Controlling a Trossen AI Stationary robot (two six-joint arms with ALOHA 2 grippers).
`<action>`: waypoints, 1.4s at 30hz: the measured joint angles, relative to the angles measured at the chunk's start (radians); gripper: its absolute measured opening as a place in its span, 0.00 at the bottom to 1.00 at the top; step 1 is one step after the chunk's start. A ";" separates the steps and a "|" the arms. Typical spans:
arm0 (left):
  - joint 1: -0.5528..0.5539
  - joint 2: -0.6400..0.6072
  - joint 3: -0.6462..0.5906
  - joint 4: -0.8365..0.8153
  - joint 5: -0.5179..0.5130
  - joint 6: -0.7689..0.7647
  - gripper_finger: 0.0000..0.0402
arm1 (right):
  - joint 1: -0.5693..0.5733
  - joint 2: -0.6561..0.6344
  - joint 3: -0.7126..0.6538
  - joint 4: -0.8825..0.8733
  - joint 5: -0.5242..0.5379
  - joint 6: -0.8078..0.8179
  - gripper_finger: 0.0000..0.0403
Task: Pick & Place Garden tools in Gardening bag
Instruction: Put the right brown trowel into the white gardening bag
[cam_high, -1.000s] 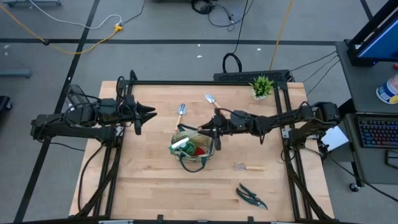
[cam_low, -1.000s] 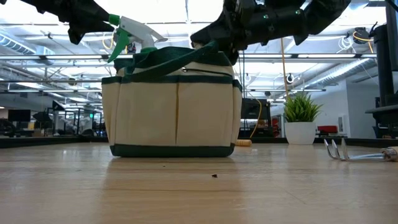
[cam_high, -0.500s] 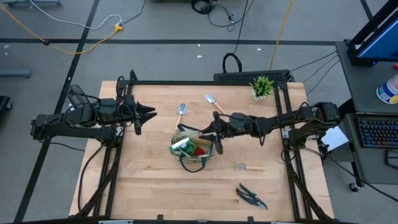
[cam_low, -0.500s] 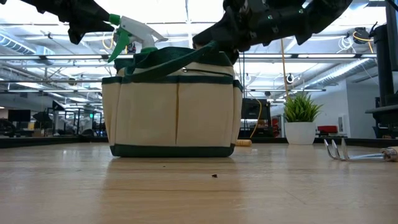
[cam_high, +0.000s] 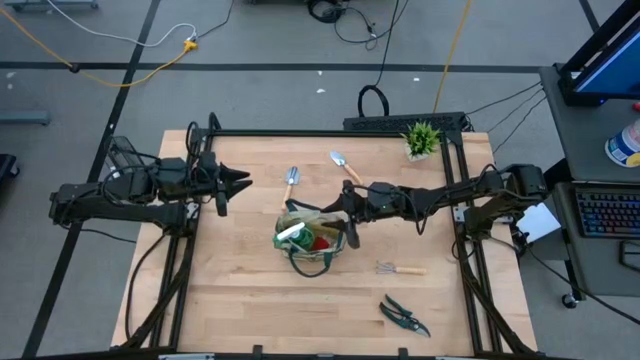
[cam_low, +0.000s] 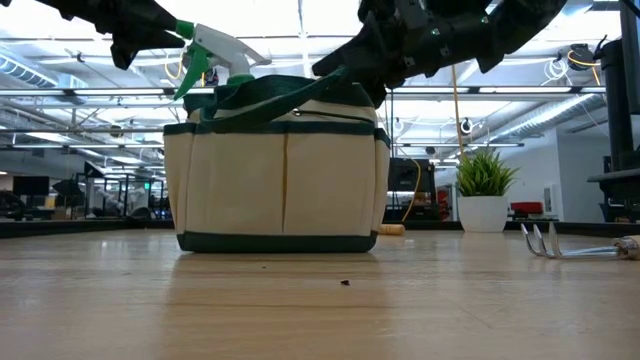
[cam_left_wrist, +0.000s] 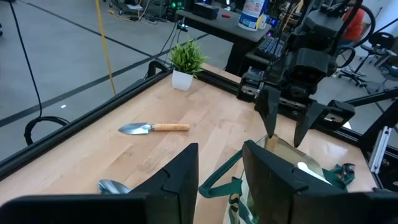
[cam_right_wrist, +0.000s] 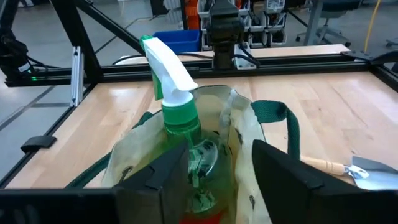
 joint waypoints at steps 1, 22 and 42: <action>0.000 0.000 0.000 0.000 0.000 0.000 0.32 | 0.000 0.000 0.000 0.006 0.018 -0.009 0.44; 0.000 0.000 0.000 -0.006 0.002 0.062 0.32 | 0.003 -0.398 0.000 -0.211 0.251 -0.042 0.22; 0.000 0.000 0.000 -0.007 0.002 0.053 0.32 | 0.137 -0.524 0.000 -0.553 0.123 0.063 0.01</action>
